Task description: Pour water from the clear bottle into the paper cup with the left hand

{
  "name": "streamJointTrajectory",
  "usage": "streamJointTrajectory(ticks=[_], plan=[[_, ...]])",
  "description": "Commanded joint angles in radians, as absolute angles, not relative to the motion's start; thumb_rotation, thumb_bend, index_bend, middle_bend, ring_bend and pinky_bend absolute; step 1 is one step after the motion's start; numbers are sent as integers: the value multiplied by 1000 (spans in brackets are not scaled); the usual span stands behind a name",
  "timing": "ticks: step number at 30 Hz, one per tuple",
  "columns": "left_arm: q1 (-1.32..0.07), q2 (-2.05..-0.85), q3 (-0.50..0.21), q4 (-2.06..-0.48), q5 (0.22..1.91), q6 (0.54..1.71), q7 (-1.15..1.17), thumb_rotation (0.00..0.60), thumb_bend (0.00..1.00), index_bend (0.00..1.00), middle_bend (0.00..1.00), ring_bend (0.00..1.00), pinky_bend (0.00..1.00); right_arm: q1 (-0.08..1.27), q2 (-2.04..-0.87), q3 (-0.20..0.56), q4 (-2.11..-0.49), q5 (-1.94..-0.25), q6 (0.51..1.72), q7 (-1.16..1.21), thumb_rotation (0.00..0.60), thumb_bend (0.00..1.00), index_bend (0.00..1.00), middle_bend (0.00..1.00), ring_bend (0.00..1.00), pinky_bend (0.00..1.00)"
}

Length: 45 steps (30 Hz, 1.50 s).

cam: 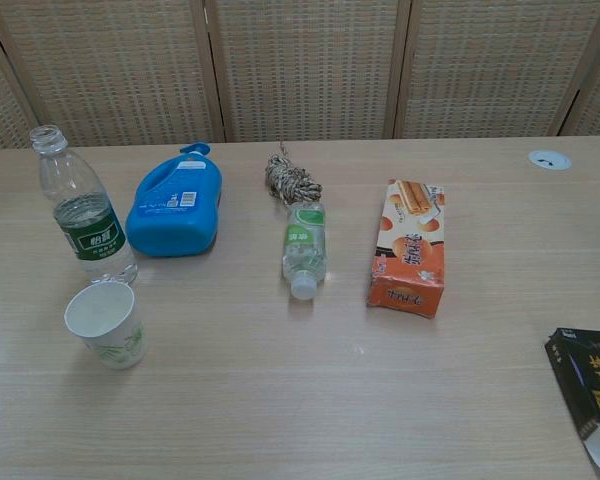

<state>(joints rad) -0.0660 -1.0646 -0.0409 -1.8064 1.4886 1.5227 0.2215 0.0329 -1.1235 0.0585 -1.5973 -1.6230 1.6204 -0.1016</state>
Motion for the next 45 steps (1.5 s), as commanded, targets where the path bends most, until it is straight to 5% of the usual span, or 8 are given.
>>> streamJointTrajectory(ticks=[1, 8, 15, 20, 28, 45], plan=[[-66, -1065, -40, -1805, 1487, 1520, 221, 600, 155, 0, 0, 0, 0, 33, -1124, 58, -1597, -1623, 1620, -101, 600, 0, 70, 0, 0, 0], [-84, -1069, -49, -1785, 1459, 1481, 198, 600, 155, 0, 0, 0, 0, 33, -1122, 58, -1598, -1626, 1622, -94, 600, 0, 70, 0, 0, 0], [-182, -1129, -107, -1603, 1385, 1323, 27, 600, 152, 0, 0, 0, 0, 34, -1118, 64, -1601, -1614, 1618, -84, 600, 0, 70, 0, 0, 0], [-304, -1227, -122, -1365, 1420, 1118, -379, 600, 137, 0, 0, 0, 0, 41, -1122, 70, -1597, -1594, 1598, -89, 600, 0, 70, 0, 0, 0], [-415, -1331, -130, -1191, 1469, 1010, -747, 600, 116, 0, 0, 0, 0, 50, -1130, 75, -1595, -1577, 1577, -104, 600, 0, 70, 0, 0, 0], [-557, -1502, -147, -1029, 1421, 858, -861, 600, 96, 0, 0, 0, 0, 69, -1144, 81, -1580, -1536, 1528, -121, 600, 0, 70, 0, 0, 0]])
